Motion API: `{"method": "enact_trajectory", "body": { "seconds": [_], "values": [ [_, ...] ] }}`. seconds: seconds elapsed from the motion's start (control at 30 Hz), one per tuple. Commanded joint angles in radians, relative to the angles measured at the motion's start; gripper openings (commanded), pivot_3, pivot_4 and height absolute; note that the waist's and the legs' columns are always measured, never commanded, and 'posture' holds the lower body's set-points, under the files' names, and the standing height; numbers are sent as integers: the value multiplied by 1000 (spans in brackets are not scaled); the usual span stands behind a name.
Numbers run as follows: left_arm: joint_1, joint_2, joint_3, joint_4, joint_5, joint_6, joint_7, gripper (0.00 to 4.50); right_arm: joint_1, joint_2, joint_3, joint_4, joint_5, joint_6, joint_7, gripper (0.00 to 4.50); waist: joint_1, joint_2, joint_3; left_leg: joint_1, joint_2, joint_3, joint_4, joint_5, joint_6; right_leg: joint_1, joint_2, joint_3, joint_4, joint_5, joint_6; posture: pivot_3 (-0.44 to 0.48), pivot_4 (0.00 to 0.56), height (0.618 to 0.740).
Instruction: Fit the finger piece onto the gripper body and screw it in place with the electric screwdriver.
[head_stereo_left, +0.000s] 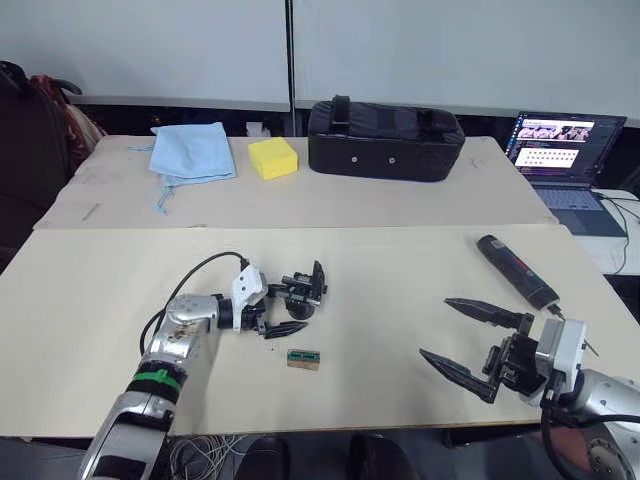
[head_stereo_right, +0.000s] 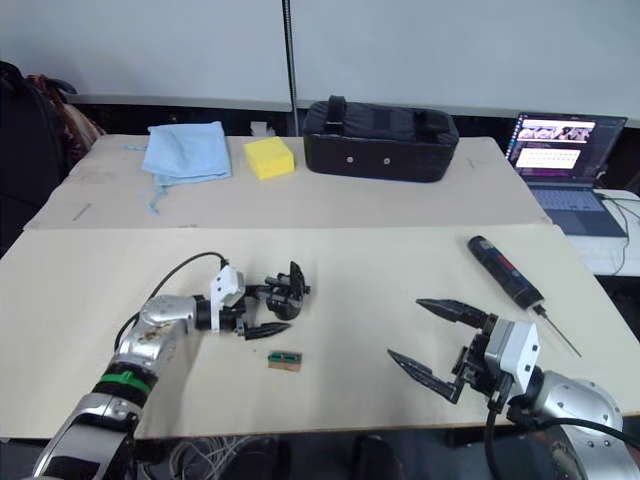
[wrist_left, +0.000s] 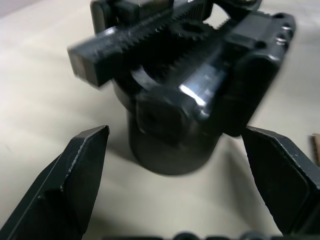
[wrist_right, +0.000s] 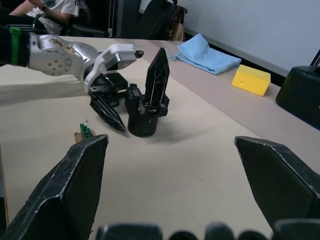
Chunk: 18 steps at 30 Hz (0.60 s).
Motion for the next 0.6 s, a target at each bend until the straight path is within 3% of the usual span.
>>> {"method": "enact_trajectory", "body": {
  "seconds": [0.03, 0.13, 0.23, 0.33, 0.5, 0.6],
  "values": [
    [-39, -16, -4, 70, 23, -50, -26, 4452, 6, -11, -33, -39, 4, 2, -9, 4500, 0, 0, 0, 0, 0, 0, 0, 0, 0, 0, 0, 0, 0, 0, 0, 0, 150, 740],
    [-52, -21, -4, 104, 30, -68, -53, 4452, 11, -16, -44, -43, 7, 4, -12, 4500, 0, 0, 0, 0, 0, 0, 0, 0, 0, 0, 0, 0, 0, 0, 0, 0, 150, 740],
    [-44, -31, 11, 101, -7, -67, -112, 3664, 28, -15, -55, -46, 4, -1, -12, 4500, 1, 0, 0, 0, 0, 0, 0, 0, 0, 0, 0, 0, 0, 0, 0, 0, 150, 740],
    [-21, -38, 23, 57, -37, -33, -145, 2322, 39, -9, -49, -46, -4, -7, -15, 4500, 0, 0, 0, 0, 0, 0, 0, 0, 0, 0, 0, 0, 0, 0, 0, 0, 150, 740],
    [44, -44, 87, -45, -75, -8, -69, 2272, 44, -5, -39, -35, -11, -13, -12, 4500, -3, 0, 0, 0, 0, 0, 0, 0, 0, 0, 0, 0, 0, 0, 0, 0, 150, 740],
    [97, -52, 148, -161, -101, 71, 58, 2272, 44, -5, -37, -32, -11, -14, -8, 4500, -7, 0, 0, 0, 0, 0, 0, 0, 0, 0, 0, 0, 0, 0, 0, 0, 150, 740]
  ]
}}
